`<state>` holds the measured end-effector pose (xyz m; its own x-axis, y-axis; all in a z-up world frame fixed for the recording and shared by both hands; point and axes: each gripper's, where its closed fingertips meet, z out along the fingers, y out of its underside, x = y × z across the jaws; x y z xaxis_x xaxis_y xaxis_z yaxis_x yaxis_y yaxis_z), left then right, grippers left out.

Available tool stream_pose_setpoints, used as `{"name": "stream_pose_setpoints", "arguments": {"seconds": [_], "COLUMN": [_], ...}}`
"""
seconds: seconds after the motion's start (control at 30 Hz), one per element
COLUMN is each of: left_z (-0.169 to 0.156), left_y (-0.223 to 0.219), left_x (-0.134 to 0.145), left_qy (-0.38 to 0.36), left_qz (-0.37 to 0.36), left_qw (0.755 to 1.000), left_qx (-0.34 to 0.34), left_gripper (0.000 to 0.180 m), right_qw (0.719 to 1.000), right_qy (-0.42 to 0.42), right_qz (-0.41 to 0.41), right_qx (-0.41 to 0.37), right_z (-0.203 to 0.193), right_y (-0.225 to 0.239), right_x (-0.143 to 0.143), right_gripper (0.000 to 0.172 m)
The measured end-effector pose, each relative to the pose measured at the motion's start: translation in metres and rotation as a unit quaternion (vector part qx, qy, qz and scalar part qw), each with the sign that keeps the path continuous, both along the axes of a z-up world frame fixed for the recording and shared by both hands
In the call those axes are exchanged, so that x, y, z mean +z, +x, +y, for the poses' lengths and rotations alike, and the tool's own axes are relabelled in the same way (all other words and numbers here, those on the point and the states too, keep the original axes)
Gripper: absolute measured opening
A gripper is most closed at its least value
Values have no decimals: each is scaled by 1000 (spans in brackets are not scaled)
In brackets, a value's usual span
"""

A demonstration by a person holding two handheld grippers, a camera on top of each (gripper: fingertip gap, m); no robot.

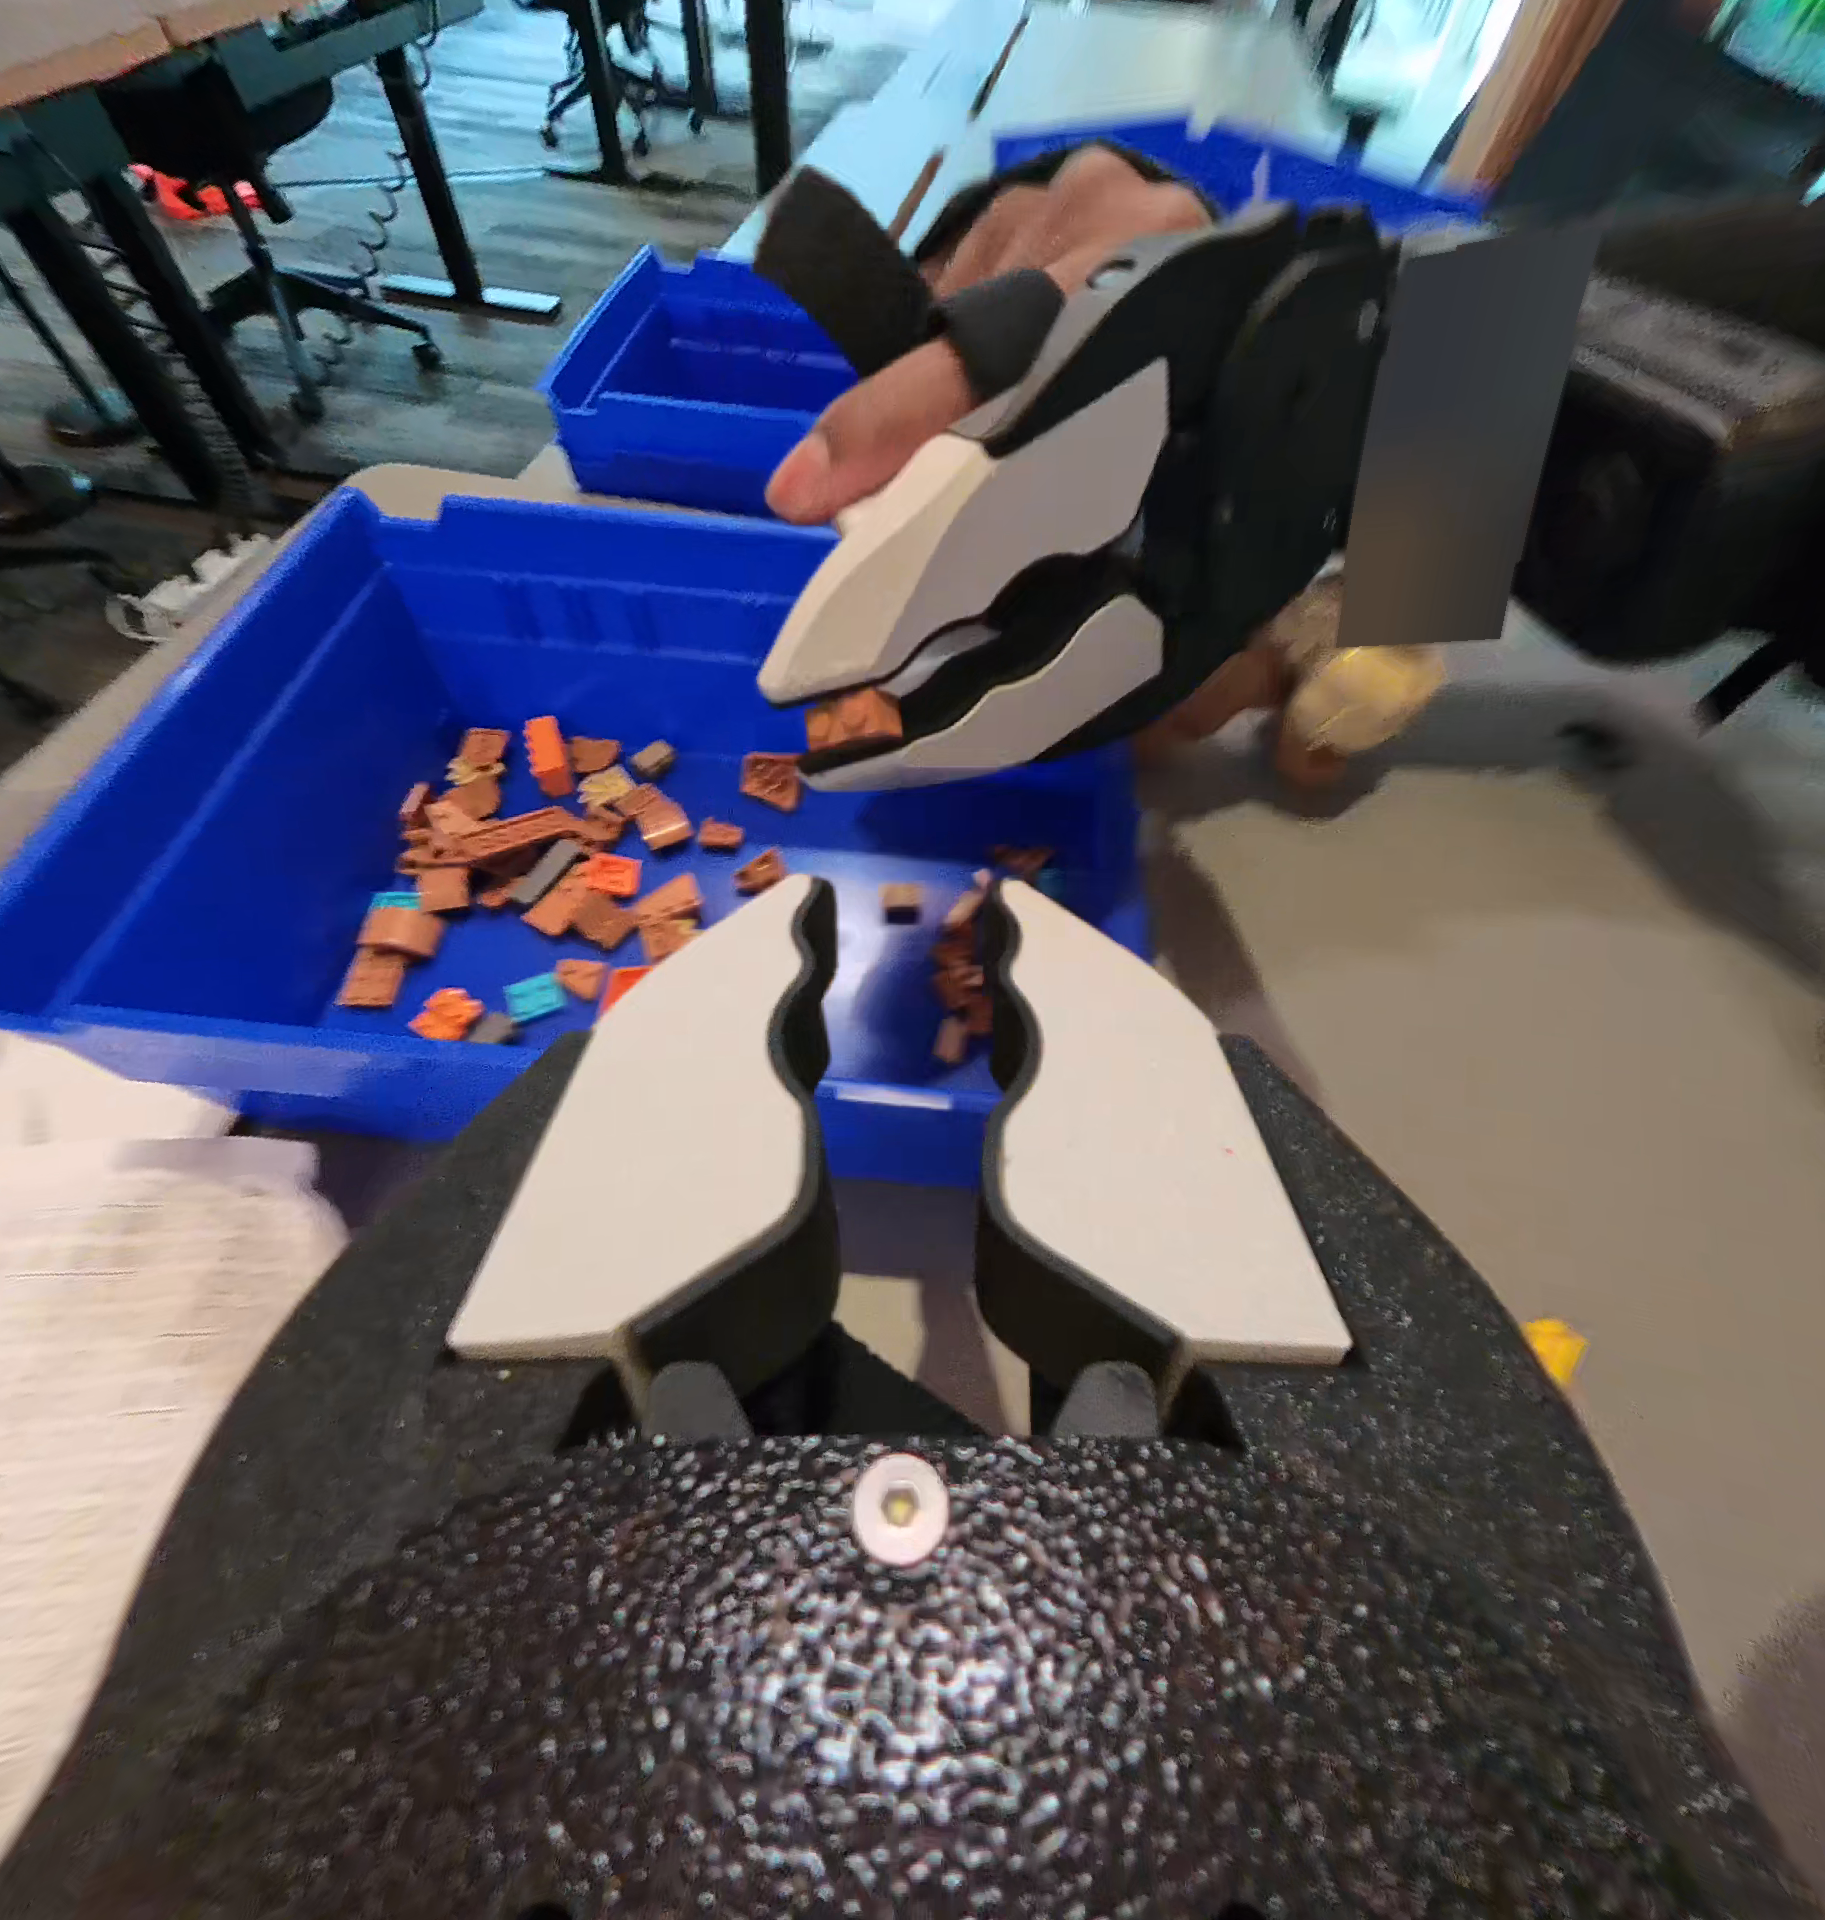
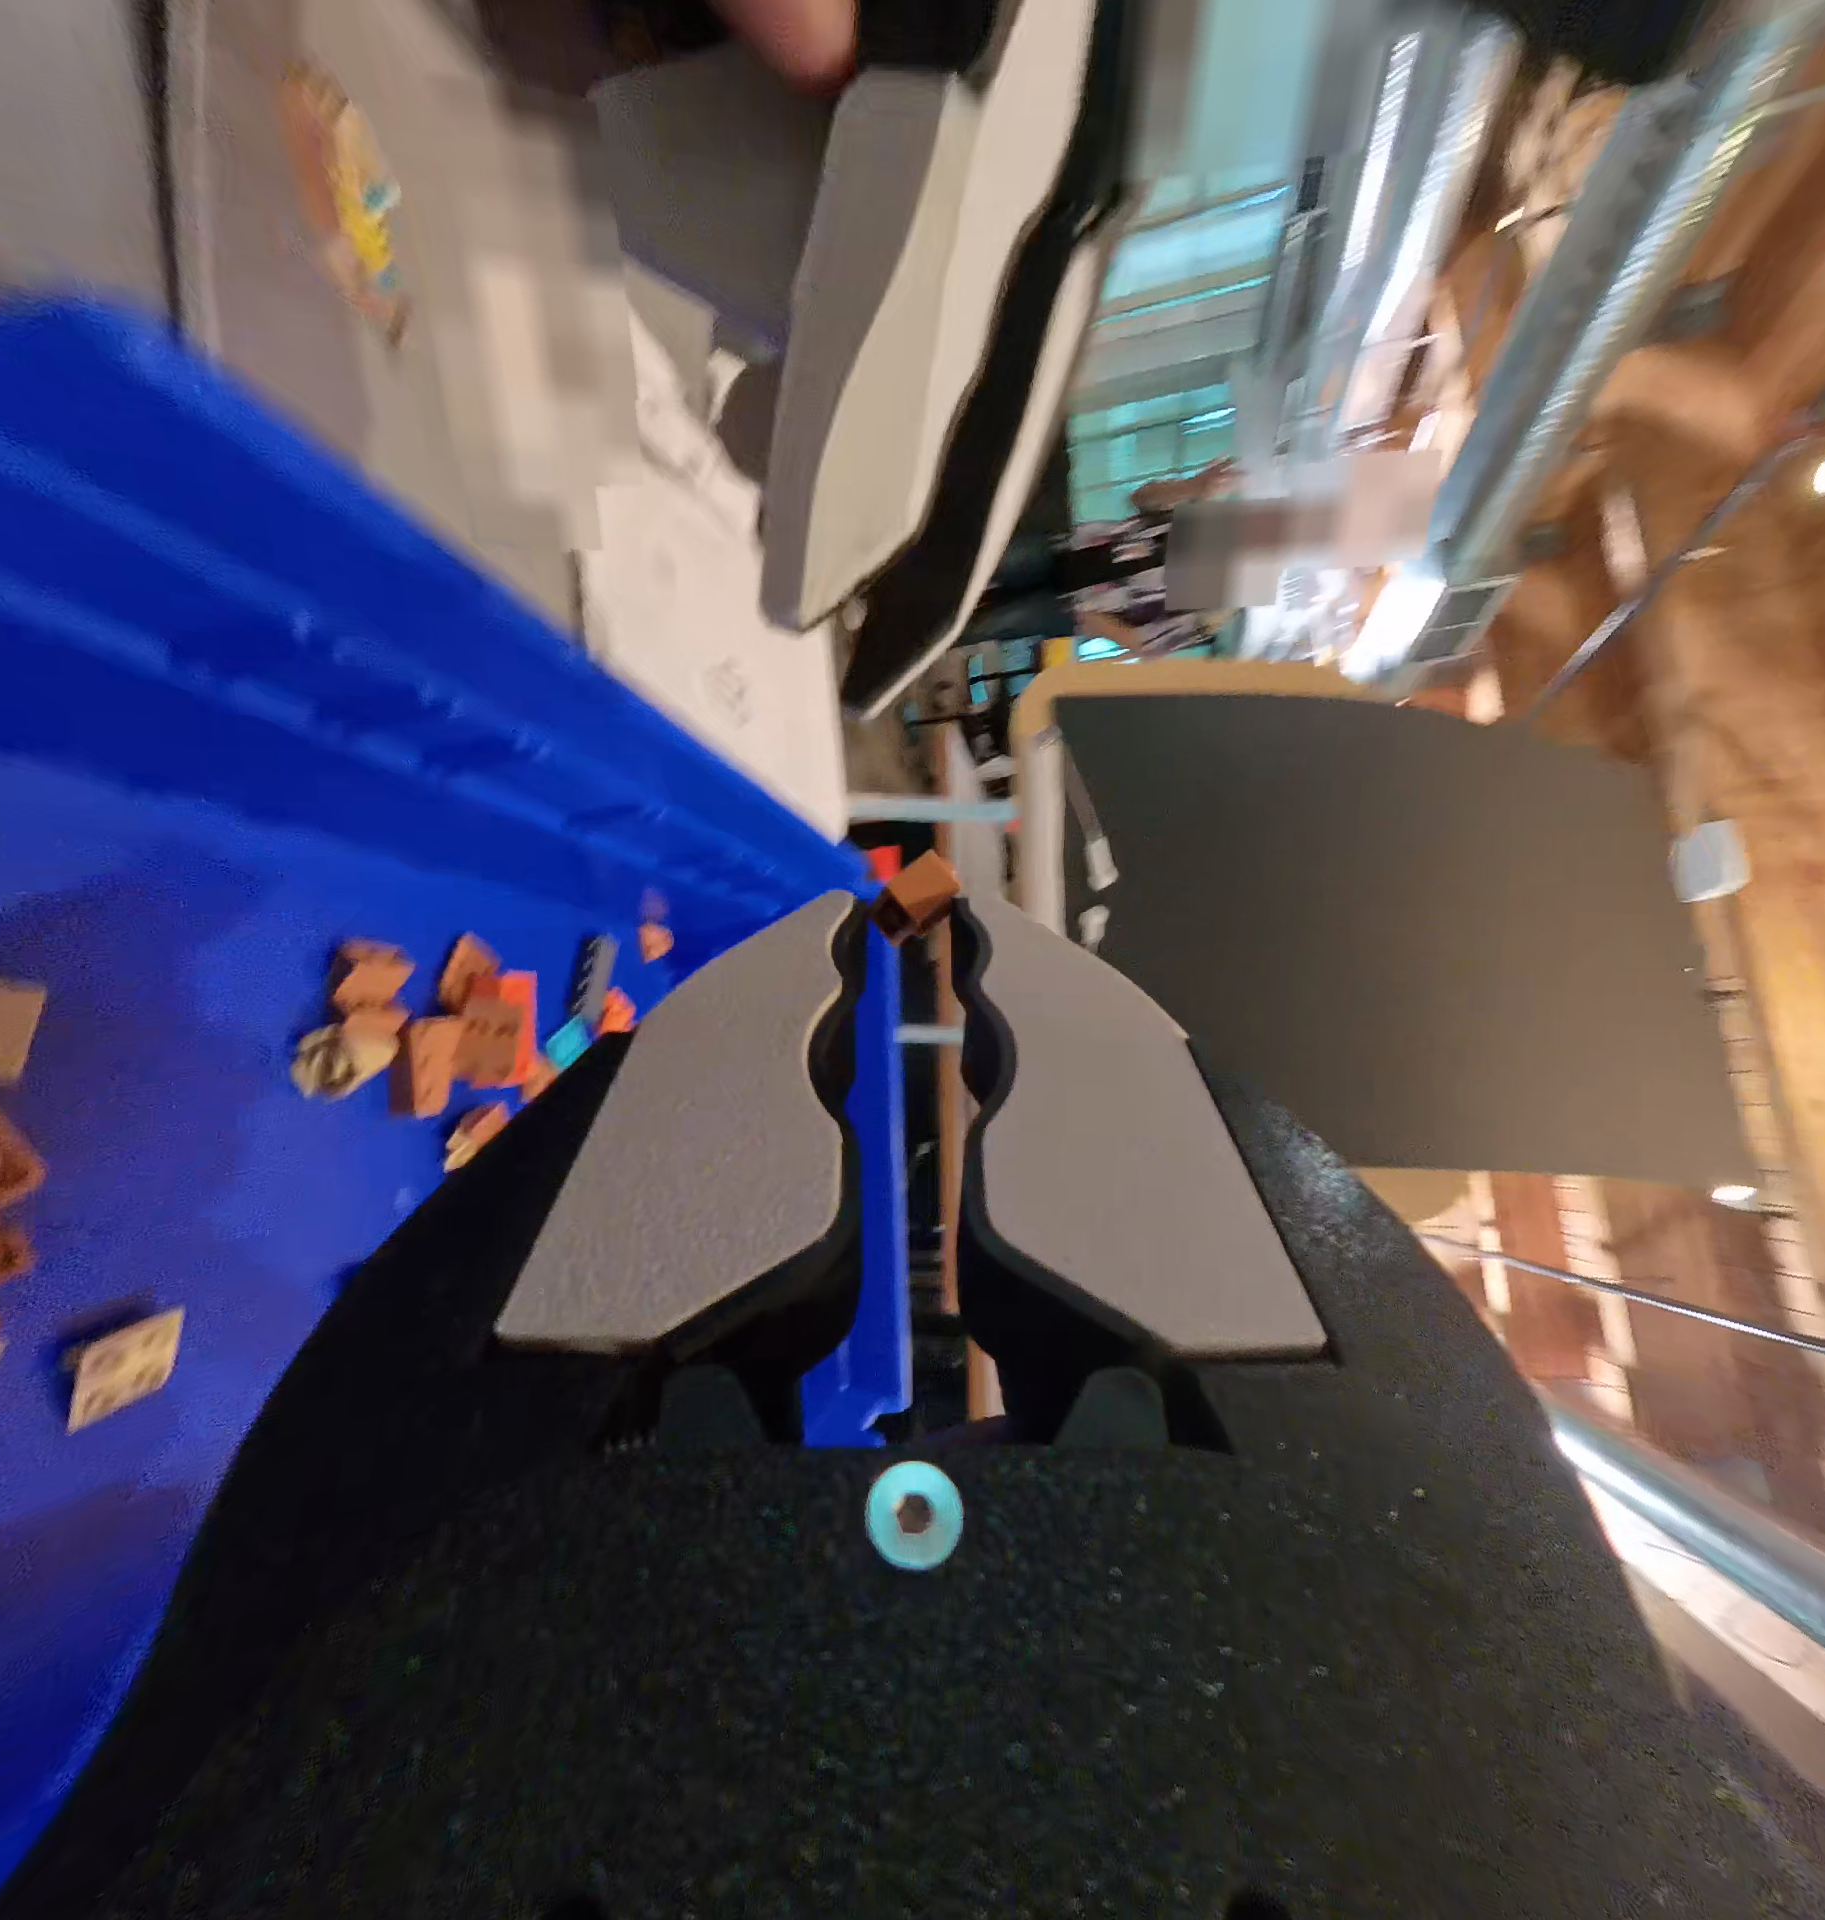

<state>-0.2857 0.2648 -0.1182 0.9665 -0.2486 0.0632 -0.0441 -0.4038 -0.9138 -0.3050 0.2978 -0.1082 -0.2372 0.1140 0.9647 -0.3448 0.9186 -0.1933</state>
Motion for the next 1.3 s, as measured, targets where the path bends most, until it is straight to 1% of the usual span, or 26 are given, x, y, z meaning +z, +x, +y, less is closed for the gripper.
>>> {"name": "stream_pose_setpoints", "arguments": {"seconds": [0.07, 0.13, 0.23, 0.3, 0.4, 0.57, 0.73, 0.8, 0.9, 1.0, 1.07, 1.13, 1.2, 1.3], "left_z": [-11, -23, -44, -59, -80, -114, -140, -151, -170, -190, -200, -206, -209, -209], "left_y": [14, 26, 43, 54, 67, 79, 80, 75, 62, 45, 41, 43, 48, 55], "left_x": [12, 23, 37, 44, 41, 30, 11, 4, -12, -32, -41, -45, -46, -49], "left_qy": [28, 59, 105, 125, 127, 132, 125, 124, 113, 99, 96, 98, 106, 116], "left_qz": [-49, -77, -111, -131, -135, -122, -110, -114, -114, -82, -43, -6, 18, 45], "left_qw": [998, 995, 988, 983, 983, 984, 986, 985, 984, 982, 981, 981, 979, 976], "left_qx": [-4, -3, -3, -7, -9, -4, 19, 37, 76, 135, 161, 170, 175, 179], "left_gripper": [32, 38, 44, 45, 42, 17, 17, 17, 17, 17, 17, 17, 17, 17], "right_qw": [999, 997, 995, 993, 991, 989, 989, 991, 994, 994, 988, 969, 942, 911], "right_qy": [-3, 4, 15, 18, 15, -16, -44, -54, -80, -103, -139, -200, -259, -317], "right_qz": [47, 81, 103, 116, 133, 145, 139, 121, 73, -5, -68, -147, -212, -263], "right_qx": [8, 7, 9, 11, 18, 30, 36, 31, 24, 21, 11, 8, 6, -11], "right_z": [-23, -47, -81, -100, -125, -160, -186, -191, -194, -197, -200, -208, -214, -214], "right_y": [14, 28, 46, 55, 65, 76, 77, 76, 75, 76, 74, 74, 76, 74], "right_x": [21, 33, 36, 36, 34, 25, 7, -4, -22, -38, -44, -47, -47, -46], "right_gripper": [15, 15, 14, 15, 15, 14, 15, 19, 19, 17, 16, 15, 13, 10]}}
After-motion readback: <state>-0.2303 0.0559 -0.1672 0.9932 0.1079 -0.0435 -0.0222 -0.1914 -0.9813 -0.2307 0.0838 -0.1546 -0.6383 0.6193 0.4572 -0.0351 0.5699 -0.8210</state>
